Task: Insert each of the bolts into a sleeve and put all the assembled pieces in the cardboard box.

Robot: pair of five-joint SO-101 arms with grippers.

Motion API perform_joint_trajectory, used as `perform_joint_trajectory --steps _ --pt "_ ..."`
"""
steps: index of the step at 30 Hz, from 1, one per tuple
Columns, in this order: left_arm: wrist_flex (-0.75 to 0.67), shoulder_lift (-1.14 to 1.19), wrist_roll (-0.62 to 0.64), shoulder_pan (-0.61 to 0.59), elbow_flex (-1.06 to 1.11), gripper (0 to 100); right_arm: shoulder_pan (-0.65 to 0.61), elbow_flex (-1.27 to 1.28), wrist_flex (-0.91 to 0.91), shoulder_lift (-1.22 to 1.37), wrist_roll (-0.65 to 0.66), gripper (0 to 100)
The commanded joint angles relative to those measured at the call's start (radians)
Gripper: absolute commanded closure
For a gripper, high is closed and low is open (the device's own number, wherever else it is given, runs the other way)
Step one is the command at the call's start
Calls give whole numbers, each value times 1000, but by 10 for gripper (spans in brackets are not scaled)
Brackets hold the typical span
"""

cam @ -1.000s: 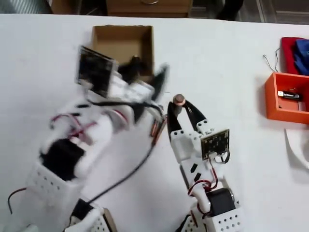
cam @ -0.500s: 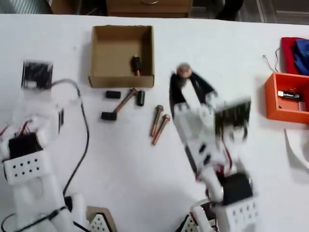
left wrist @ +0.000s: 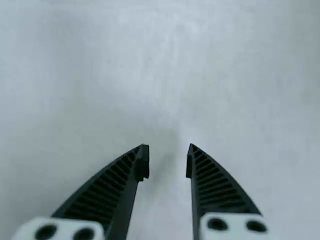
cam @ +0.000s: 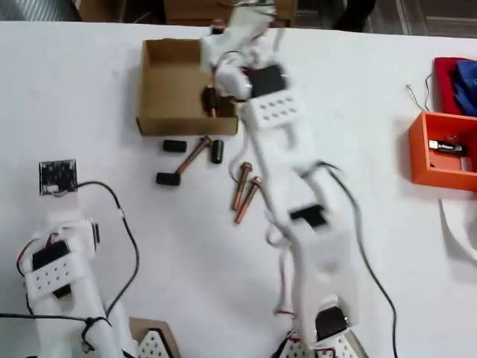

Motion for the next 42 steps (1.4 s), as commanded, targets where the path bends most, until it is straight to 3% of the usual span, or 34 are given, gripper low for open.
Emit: perform_joint_trajectory --steps 1,10,42 --pt "-17 -9 -2 -8 -2 854 -13 -506 27 323 28 977" --pt "-11 -9 -2 -8 -2 854 -22 -430 -97 421 28 977" --pt "-11 -9 -2 -8 -2 854 -47 -255 -19 430 28 977"
